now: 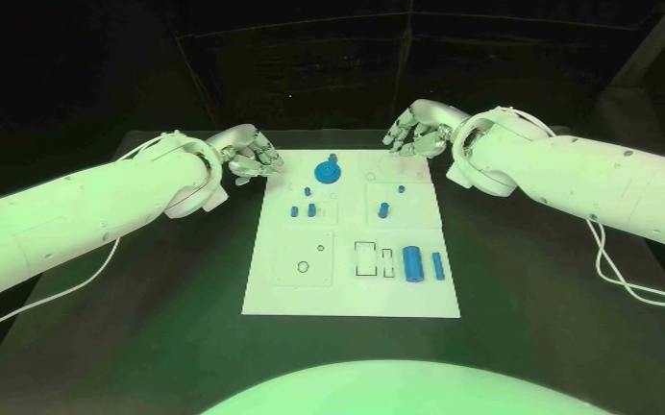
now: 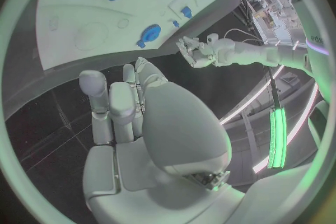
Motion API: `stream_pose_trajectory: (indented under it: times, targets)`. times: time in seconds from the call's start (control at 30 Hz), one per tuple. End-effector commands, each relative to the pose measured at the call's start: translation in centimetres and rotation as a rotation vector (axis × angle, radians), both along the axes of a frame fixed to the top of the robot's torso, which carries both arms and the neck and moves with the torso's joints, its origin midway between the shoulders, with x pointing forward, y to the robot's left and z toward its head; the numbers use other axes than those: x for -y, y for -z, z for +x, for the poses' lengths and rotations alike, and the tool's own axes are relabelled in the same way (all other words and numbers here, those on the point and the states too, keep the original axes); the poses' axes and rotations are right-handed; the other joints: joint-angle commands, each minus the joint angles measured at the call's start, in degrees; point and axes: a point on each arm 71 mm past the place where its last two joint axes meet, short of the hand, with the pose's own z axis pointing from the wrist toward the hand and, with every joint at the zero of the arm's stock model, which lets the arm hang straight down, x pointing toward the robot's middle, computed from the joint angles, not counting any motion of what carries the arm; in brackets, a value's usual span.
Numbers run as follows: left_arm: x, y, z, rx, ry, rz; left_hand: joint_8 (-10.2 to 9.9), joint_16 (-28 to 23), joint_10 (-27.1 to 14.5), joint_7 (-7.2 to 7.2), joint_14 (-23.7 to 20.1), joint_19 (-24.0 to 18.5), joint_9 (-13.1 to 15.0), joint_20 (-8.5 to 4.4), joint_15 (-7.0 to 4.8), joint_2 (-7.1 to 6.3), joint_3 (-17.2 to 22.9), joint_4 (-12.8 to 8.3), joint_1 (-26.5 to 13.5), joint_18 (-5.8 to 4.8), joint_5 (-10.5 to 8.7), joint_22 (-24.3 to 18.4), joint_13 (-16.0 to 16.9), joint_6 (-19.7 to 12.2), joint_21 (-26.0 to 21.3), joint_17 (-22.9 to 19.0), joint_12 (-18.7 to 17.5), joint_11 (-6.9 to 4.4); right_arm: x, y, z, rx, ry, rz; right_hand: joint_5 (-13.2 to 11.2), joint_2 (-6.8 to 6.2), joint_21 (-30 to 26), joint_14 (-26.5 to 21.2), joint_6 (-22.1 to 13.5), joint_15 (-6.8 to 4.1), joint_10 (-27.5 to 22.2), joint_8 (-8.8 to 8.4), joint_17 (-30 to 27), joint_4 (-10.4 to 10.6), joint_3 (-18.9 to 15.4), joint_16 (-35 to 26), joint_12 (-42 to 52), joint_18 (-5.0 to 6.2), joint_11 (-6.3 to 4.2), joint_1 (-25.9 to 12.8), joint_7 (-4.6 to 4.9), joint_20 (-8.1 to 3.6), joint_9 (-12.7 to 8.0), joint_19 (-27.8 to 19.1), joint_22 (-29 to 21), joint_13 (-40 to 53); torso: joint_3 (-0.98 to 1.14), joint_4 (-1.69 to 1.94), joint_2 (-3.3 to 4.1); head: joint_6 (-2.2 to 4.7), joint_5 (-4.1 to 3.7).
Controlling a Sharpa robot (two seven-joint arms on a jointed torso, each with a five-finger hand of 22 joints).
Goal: Assemble the parts on the task board
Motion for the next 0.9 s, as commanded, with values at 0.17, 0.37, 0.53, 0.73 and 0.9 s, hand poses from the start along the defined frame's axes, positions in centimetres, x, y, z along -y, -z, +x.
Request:
stream_pose_trajectory:
  times: [0.17,0.37,0.53,0.73,0.9]
  targets:
    - [-0.3,-2.1,-1.4,-0.009,-0.122,-0.718,0.3,-5.3,0.8,-0.16,-4.3,-3.3,-0.3,0.4,0.12,0.11,0.0,0.9,-1.7,2.71,-0.18,-5.3,0.3,0.9,-14.5,-9.0,0.6,-0.25,0.0,1.7,-1.9,0.134,-0.075,-0.278,-1.1,-2.02,0.0,0.3,0.1,0.33,-0.8,-1.55,-0.5,0.6,1.8,-0.6,-3.6,0.09,0.33,-1.5,-0.09,0.0,-0.2,0.1,0.0,-4.4,-0.42,-0.2,-0.43,1.25,-3.21]
    - [-0.1,-2.5,-2.9,-0.022,-0.096,-0.869,0.3,-8.3,0.5,-0.02,-7.1,-5.3,-0.4,0.72,0.35,-0.14,-1.1,1.6,-2.7,3.08,-0.16,-7.2,0.3,1.0,-18.4,-13.8,0.6,-0.01,-0.3,2.7,-3.3,0.195,-0.113,-0.338,-3.8,-3.15,-0.2,0.3,-0.4,0.88,-2.6,-2.62,-0.9,1.1,2.2,-0.9,-5.6,0.11,1.05,-2.7,0.19,0.34,-0.2,0.0,-0.2,-7.1,-0.37,-0.37,-0.62,1.57,-4.17]
    - [0.1,-2.5,-3.8,-0.032,-0.078,-0.914,0.3,-8.6,0.4,0.19,-7.5,-5.6,-0.4,0.82,0.46,-0.3,-1.5,1.9,-3.1,3.09,-0.17,-7.4,0.3,0.9,-18.7,-14.3,0.6,0.14,-0.5,3.1,-4.3,0.233,-0.148,-0.356,-3.8,-3.54,-0.2,0.3,-0.7,1.05,-2.9,-3.15,-1.2,0.9,2.5,-1.2,-6.0,0.1,1.24,-2.6,0.34,0.44,-0.2,0.1,-0.1,-8.1,-0.31,-0.34,-0.67,1.73,-4.25]
    - [0.2,-2.5,-4.5,-0.038,-0.059,-0.939,0.1,-8.7,0.0,0.44,-7.8,-5.8,-0.5,1.04,0.72,-1.09,-2.9,2.5,-4.2,3.06,-0.17,-7.9,0.3,0.6,-19.1,-14.6,0.6,0.41,-0.8,3.6,-4.8,0.237,-0.18,-0.37,-2.3,-4.03,0.4,0.4,-0.7,1.41,-2.8,-4.0,-1.3,0.4,3.7,-1.3,-7.0,-0.07,1.68,-2.4,0.88,0.68,-0.1,0.9,0.8,-10.6,-0.39,-0.42,-0.7,1.86,-4.24]
    - [0.5,-2.4,-4.7,-0.048,-0.051,-0.946,0.1,-8.7,0.0,0.45,-7.8,-5.8,-0.5,1.07,0.74,-1.07,-3.1,2.6,-4.2,3.07,-0.16,-8.0,0.3,0.6,-19.2,-14.7,0.5,0.43,-1.0,4.6,-5.5,0.265,-0.211,-0.413,-2.5,-4.29,0.4,0.4,-0.1,1.34,-2.3,-4.34,-1.6,0.0,5.3,-1.5,-7.6,-0.02,1.52,-2.1,0.72,0.63,-0.1,0.9,0.9,-12.5,-0.38,-0.3,-0.59,1.84,-4.27]
